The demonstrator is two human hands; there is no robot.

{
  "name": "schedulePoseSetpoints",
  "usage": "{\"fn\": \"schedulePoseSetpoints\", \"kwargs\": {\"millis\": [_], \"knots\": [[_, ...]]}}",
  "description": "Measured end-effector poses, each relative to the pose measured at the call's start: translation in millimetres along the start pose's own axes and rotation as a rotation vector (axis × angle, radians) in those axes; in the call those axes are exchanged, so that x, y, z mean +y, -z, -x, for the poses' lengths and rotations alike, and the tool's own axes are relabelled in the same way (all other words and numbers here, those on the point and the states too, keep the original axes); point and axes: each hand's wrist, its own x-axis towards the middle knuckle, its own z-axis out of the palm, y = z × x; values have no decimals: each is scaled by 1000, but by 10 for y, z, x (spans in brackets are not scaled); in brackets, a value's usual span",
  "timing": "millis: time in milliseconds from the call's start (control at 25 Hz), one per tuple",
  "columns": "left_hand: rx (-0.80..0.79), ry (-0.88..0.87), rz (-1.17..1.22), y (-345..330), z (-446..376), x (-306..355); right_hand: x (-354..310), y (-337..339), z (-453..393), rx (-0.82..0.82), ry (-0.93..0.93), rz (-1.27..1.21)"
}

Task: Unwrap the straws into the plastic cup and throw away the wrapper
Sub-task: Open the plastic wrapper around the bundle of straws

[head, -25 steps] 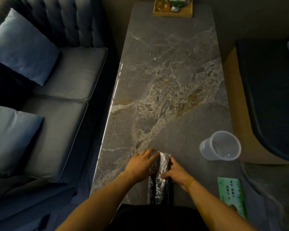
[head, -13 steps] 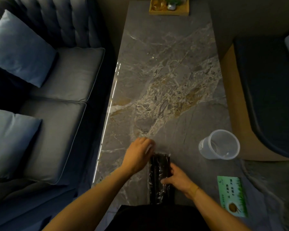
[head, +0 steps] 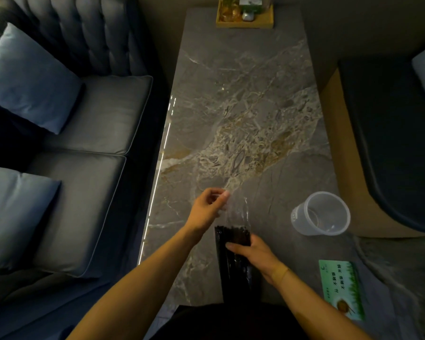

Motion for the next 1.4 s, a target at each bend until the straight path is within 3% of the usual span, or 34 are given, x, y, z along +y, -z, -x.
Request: {"fn": "schedulePoseSetpoints", "kwargs": {"millis": [120,200,400,480,600,680,760,1200,1400], "knots": [[-105,124,153,101,143,-155,4,2,27,-3,4,12],[-169,171,125,163,221,-274,27,7,59,15,-4,-11],[-79,157,132,39,301,-275,-26,5,107,36,14,21],[-63,149,161,-27,319,-250,-103,-40,157,163,76,72],[-39,140,159,-70,328,-244,-252,-112,257,557,389,401],[-22,134,162,-83,333,-240,-330,-177,314,598,544,659],[-28,109,162,-93,338,-233,-383,-234,329,569,519,741],[-95,48,114,-21,311,-270,-459,-218,305,560,373,594],[-116,17,105,19,288,-182,-589,-23,248,550,288,304]]}}
